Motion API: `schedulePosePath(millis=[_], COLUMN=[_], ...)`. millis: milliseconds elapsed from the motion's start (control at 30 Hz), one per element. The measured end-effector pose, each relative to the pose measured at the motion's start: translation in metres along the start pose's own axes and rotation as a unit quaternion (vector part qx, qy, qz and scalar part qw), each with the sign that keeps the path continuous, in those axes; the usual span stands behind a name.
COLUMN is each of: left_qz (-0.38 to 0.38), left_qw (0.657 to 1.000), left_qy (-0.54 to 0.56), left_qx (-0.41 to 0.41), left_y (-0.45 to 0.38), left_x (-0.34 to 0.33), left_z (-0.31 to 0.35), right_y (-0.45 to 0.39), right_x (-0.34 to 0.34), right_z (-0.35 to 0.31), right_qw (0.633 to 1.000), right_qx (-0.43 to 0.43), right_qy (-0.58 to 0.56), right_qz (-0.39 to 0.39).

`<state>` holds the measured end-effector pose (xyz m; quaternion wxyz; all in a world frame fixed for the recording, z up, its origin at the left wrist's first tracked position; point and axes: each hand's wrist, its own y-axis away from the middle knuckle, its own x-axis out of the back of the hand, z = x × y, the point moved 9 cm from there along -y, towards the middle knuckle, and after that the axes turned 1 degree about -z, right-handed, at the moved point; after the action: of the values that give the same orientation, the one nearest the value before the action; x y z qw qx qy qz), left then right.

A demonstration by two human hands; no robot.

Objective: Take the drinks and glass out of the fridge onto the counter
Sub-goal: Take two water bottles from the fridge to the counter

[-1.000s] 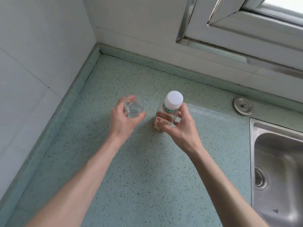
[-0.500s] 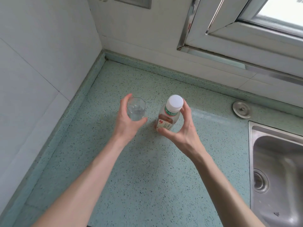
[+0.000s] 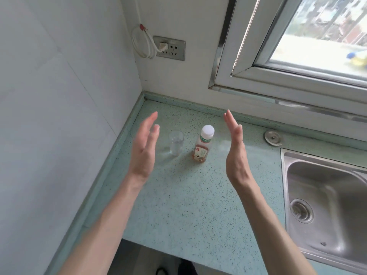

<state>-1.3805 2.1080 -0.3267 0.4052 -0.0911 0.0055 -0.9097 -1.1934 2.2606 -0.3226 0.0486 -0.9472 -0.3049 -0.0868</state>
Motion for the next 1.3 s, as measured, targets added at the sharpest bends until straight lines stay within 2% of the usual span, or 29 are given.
schedulePosePath(millis=[233, 433, 600, 733, 900, 1033, 1300], left_qz=[0.027, -0.039, -0.091, -0.137, -0.194, -0.248, -0.342], left_qw=[0.995, 0.987, 0.973, 0.959, 0.940, 0.916, 0.866], left_qy=[0.070, 0.069, 0.082, 0.121, 0.165, 0.202, 0.260], left_qx=[-0.059, -0.143, -0.197, -0.215, -0.229, -0.244, -0.254], left_y=[0.042, 0.078, 0.102, 0.128, 0.172, 0.223, 0.354], left_x=[0.017, -0.016, -0.054, -0.097, -0.166, -0.224, -0.333], left_z=[0.078, 0.137, 0.173, 0.200, 0.243, 0.278, 0.332], right_y=[0.059, 0.109, 0.150, 0.201, 0.277, 0.341, 0.471], right_x=[0.047, 0.093, 0.131, 0.170, 0.246, 0.305, 0.403], right_z=[-0.076, -0.117, -0.149, -0.179, -0.198, -0.205, -0.209], right_qw=[0.987, 0.964, 0.955, 0.938, 0.894, 0.868, 0.844], right_qx=[0.079, 0.119, 0.161, 0.197, 0.219, 0.196, 0.171], right_qy=[-0.058, -0.065, -0.020, 0.036, 0.053, 0.044, 0.082], right_qz=[0.129, 0.231, 0.250, 0.282, 0.387, 0.454, 0.502])
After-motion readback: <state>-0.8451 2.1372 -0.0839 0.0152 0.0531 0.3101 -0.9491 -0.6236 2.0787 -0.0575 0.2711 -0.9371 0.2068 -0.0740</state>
